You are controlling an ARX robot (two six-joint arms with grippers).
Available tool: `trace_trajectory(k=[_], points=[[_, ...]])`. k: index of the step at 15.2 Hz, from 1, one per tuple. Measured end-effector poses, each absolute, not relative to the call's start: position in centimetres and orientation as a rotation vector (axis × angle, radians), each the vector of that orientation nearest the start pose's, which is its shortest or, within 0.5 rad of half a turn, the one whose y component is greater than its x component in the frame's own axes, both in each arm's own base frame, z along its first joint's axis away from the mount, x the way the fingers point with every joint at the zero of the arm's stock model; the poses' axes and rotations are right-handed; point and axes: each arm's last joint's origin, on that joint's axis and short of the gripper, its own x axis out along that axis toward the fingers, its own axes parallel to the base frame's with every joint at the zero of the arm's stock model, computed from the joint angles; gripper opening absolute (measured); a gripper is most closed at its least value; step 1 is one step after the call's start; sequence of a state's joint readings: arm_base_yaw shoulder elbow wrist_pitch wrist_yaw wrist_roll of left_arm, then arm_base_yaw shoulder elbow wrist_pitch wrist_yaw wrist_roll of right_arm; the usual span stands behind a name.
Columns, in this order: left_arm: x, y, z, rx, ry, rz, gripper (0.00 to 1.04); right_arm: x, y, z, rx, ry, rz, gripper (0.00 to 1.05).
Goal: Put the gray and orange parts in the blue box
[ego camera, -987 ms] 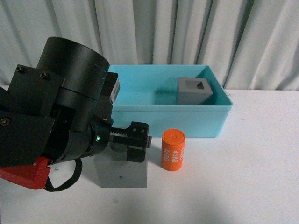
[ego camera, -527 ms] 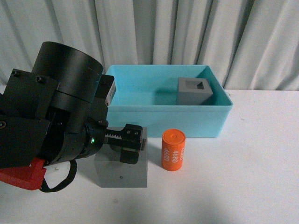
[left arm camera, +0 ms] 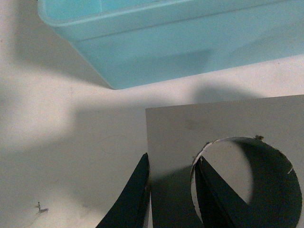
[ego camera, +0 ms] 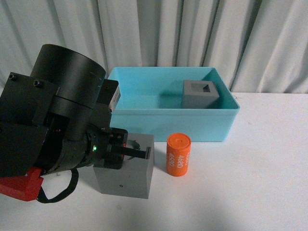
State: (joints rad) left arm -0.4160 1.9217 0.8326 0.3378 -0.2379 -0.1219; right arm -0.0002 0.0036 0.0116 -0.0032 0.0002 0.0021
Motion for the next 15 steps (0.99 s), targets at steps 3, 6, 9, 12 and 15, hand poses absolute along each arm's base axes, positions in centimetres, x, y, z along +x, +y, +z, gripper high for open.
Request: trace_trajectory(k=[3, 6, 9, 12, 15], points=[[31.4, -12.3, 12.2, 0.108, 0.779, -0.157, 0.19, 9.7, 0.0, 16.7, 0.002, -0.004, 0.0, 0.98], [31.1, -10.6, 15.9, 0.041, 0.774, -0.181, 0.19, 9.7, 0.0, 16.7, 0.002, -0.004, -0.001, 0.98], [31.9, -10.2, 19.7, -0.023, 0.727, -0.187, 0.19, 9.7, 0.0, 16.7, 0.002, -0.004, 0.0, 0.98], [32.7, -12.1, 23.8, -0.084, 0.676, -0.243, 0.19, 9.7, 0.0, 16.7, 0.002, -0.004, -0.001, 0.98], [34.1, -16.0, 28.3, -0.128, 0.599, -0.305, 0.19, 9.7, 0.0, 16.7, 0.002, -0.004, 0.0, 0.98]])
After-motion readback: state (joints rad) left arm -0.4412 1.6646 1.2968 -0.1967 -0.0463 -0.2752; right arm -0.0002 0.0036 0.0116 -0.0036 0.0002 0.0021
